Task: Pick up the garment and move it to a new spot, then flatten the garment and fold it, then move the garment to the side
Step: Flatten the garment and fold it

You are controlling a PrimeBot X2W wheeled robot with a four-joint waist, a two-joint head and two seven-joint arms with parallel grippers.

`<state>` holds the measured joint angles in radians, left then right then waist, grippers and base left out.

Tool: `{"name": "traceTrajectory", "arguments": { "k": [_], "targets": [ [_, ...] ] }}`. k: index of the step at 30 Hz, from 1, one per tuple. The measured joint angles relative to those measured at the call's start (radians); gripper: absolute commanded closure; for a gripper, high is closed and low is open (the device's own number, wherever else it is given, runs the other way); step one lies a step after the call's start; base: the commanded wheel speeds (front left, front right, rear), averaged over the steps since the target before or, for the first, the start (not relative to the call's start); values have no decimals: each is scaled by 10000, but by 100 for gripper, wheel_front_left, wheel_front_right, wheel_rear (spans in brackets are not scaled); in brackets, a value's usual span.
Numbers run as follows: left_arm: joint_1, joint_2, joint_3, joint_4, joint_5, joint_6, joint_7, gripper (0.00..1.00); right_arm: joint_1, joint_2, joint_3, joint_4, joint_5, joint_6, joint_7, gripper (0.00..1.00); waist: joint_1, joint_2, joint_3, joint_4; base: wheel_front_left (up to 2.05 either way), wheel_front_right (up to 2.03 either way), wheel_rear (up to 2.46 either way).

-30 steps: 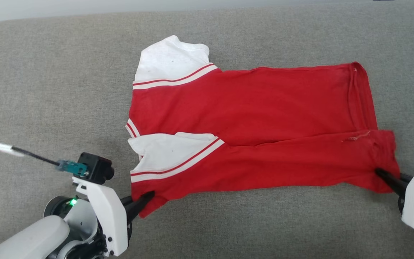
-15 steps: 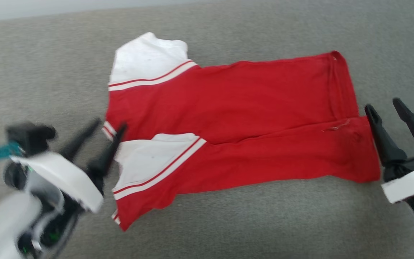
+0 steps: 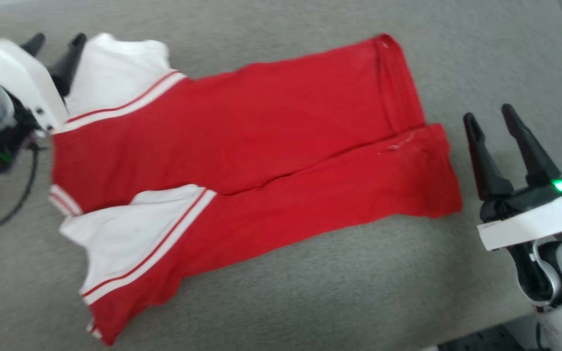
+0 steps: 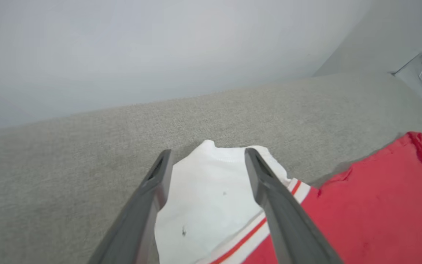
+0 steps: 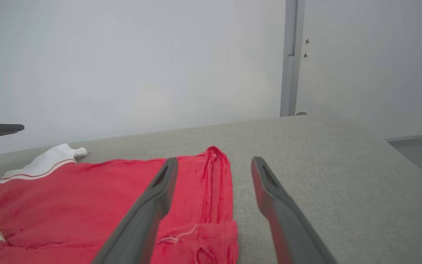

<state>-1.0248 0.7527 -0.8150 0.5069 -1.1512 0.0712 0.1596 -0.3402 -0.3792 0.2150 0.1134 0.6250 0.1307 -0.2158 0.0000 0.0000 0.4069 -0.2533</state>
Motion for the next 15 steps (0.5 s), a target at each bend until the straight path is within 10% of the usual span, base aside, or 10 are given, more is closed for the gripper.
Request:
{"name": "traceTrajectory", "arguments": {
  "k": [15],
  "targets": [
    [-2443,-458,-1097,3256,176,-278,4978,0,-518,54,479,596,341,0,-397,0,0,0,765,-791,0,0,0]
  ]
}}
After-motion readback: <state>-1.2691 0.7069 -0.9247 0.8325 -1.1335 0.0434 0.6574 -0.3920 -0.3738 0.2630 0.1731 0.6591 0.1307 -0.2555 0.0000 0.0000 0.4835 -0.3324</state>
